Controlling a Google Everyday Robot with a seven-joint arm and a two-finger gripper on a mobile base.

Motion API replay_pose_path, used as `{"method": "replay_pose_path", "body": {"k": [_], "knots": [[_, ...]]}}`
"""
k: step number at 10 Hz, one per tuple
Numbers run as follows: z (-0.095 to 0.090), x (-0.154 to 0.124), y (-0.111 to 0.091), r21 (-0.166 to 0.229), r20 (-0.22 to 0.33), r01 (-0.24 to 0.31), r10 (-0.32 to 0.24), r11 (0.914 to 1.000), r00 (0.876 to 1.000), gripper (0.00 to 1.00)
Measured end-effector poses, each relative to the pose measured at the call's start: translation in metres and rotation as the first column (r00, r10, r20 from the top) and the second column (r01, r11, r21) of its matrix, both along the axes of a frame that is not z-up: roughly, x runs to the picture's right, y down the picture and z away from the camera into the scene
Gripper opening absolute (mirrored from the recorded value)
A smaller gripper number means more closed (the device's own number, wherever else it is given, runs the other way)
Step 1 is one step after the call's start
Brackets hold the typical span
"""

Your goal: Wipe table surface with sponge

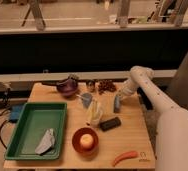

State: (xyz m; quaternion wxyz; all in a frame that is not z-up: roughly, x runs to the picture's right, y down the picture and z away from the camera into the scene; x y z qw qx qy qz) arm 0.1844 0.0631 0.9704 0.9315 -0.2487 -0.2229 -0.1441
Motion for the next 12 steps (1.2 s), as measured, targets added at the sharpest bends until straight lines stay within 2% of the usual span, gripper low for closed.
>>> {"method": "replay_pose_path", "body": {"k": [2,4,6,12], "knots": [[-0.002,-0.011,0.003,-0.011,0.028,0.016,-0.016,0.9998,0.999,0.00],[-0.009,-0.022,0.008,-0.027,0.052,0.059,-0.058,0.9979,0.997,0.00],[-0.012,-0.022,0.010,-0.029,0.051,0.081,-0.080,0.9963,0.995,0.00],[-0.019,0.037,0.007,-0.023,-0.013,0.075,-0.075,0.9970,0.997,0.00]]}}
